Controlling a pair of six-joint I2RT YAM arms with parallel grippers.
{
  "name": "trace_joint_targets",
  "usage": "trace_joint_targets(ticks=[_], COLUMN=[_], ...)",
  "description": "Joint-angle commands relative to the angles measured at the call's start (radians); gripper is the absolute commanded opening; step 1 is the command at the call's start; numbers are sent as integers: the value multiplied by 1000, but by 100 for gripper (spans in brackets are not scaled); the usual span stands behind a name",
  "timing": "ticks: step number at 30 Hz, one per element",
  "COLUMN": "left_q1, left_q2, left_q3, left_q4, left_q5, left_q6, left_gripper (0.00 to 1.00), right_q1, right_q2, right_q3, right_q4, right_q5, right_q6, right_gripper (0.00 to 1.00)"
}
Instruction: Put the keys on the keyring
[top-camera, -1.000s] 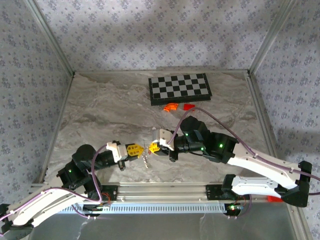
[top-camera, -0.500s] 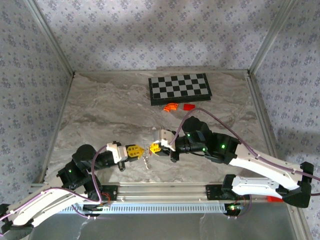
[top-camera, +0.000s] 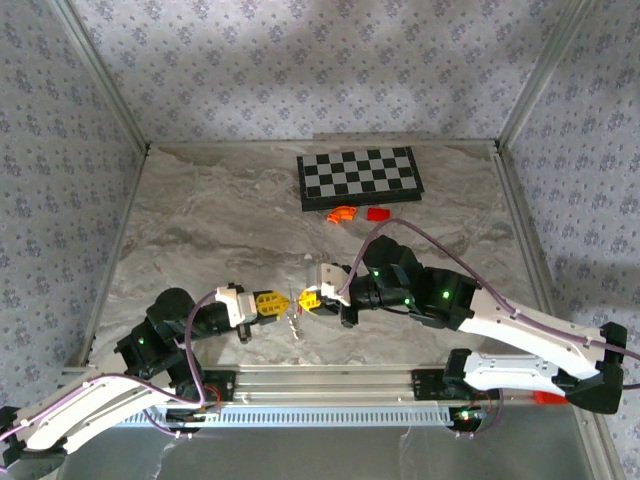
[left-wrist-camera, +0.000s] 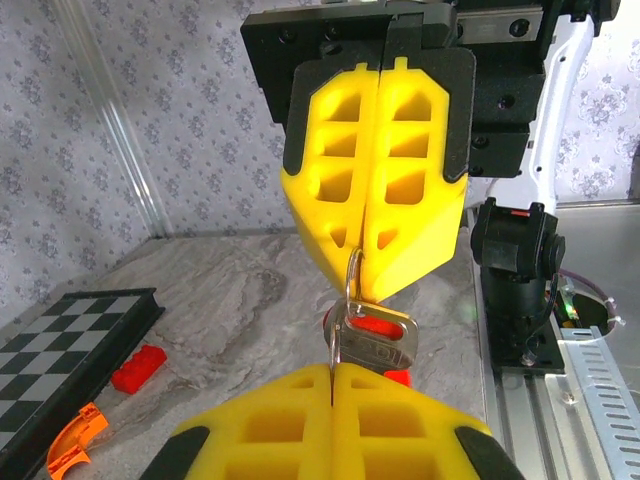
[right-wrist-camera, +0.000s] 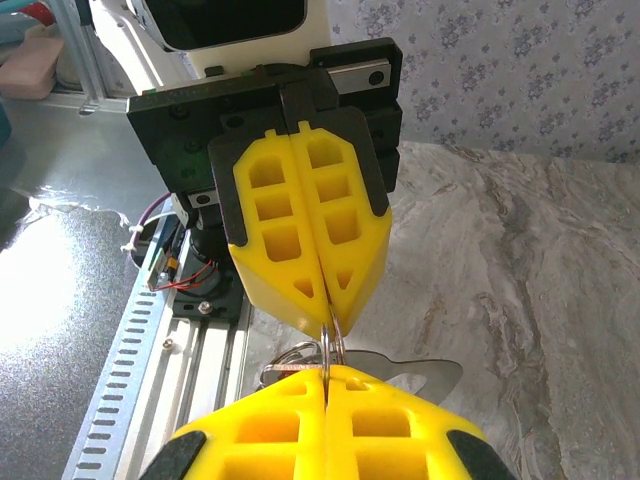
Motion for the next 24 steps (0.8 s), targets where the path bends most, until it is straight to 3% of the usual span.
trace_joint_targets(ticks=[1, 24], left_q1=[-6, -6], left_q2=[-7, -3], left_q3=[28, 34], left_q4=[24, 14], left_q5=[18, 50], left_q6=[10, 10], left_gripper=[0, 0], right_q1=[7, 11], right_q2=[-6, -7], right_q3=[-8, 25], right_q4=[-16, -95], right_q5=[15, 60], right_q6=[-23, -50], right_gripper=[0, 0])
